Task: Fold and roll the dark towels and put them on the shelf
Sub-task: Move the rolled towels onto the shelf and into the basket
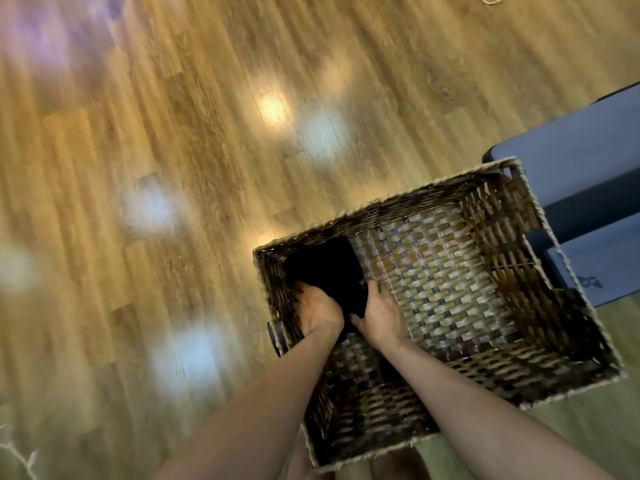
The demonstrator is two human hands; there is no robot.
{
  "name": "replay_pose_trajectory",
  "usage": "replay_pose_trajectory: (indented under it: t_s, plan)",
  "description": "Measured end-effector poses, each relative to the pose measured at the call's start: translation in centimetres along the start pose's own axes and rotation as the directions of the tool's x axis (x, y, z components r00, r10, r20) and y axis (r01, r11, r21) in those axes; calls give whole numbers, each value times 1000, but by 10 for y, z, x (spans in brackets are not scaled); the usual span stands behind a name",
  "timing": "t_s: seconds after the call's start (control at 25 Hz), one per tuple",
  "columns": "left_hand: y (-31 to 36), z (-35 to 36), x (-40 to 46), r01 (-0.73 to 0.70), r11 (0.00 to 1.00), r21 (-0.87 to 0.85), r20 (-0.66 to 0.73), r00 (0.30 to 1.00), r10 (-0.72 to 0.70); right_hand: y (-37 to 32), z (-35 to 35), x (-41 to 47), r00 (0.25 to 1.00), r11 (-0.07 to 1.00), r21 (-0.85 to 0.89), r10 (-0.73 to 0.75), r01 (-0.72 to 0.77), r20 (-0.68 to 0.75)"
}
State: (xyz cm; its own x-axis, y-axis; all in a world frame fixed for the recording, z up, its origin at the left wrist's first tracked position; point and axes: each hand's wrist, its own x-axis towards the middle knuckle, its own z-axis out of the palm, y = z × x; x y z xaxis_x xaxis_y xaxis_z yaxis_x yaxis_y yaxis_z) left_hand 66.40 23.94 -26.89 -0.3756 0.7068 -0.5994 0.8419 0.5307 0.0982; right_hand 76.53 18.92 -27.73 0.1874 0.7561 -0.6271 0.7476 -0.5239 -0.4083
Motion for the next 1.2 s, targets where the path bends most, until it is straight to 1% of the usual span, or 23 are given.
replay_pose_trajectory:
  t_s: [0.08, 0.16, 0.24, 0.32, 0.36, 0.44, 0.52, 0.6, 0.68, 0.8, 0.88, 0.92, 1.04, 1.12, 1.2]
  plan:
    - [-4, -6, 0, 20, 999, -47, 48, 999, -18, 1, 0, -3, 1000, 1000, 22, -21, 21, 19]
    - [-5, -18, -13, -19, 996, -91, 51, 998, 24, 4, -8, -14, 1000, 1000, 20, -25, 24, 11]
    - [-9, -38, -40, -128, 989, -79, 38, 991, 131, 4, -21, -34, 1000, 1000, 11, -6, 6, -1]
    - [-18, -59, -70, -269, 960, -81, 73, 959, 275, 1, -36, -63, 1000, 999, 48, 13, -14, 27]
    - [-25, -73, -88, -346, 934, -90, 113, 928, 355, -3, -43, -84, 999, 998, 62, 7, -9, 39]
    - [-42, -103, -123, -484, 873, -64, 194, 852, 487, -14, -57, -128, 999, 999, 33, -19, 18, 37]
    - [-60, -132, -151, -595, 804, 9, 269, 776, 571, -29, -72, -173, 999, 999, -17, -48, 48, 12]
    - [-78, -160, -172, -670, 742, 33, 328, 708, 625, -44, -85, -213, 998, 998, -23, -61, 60, -24]
    - [-93, -188, -191, -722, 691, 13, 353, 650, 673, -59, -97, -250, 996, 999, 26, -46, 48, -79]
    - [-110, -216, -213, -776, 628, -58, 310, 584, 750, -72, -98, -292, 983, 995, 95, -8, 26, -183]
    - [-114, -225, -221, -803, 587, -103, 296, 538, 789, -76, -92, -310, 978, 992, 129, 25, 2, -209]
    - [-117, -230, -224, -823, 558, -111, 316, 503, 805, -79, -86, -319, 976, 988, 150, 58, -27, -208]
    - [-121, -237, -220, -882, 461, -103, 390, 390, 834, -86, -66, -346, 957, 973, 205, 159, -110, -242]
    - [-124, -235, -216, -919, 387, -75, 449, 316, 836, -89, -48, -367, 930, 942, 285, 253, -174, -266]
    - [-131, -228, -218, -946, 317, -63, 518, 241, 821, -91, -27, -385, 906, 895, 379, 343, -235, -249]
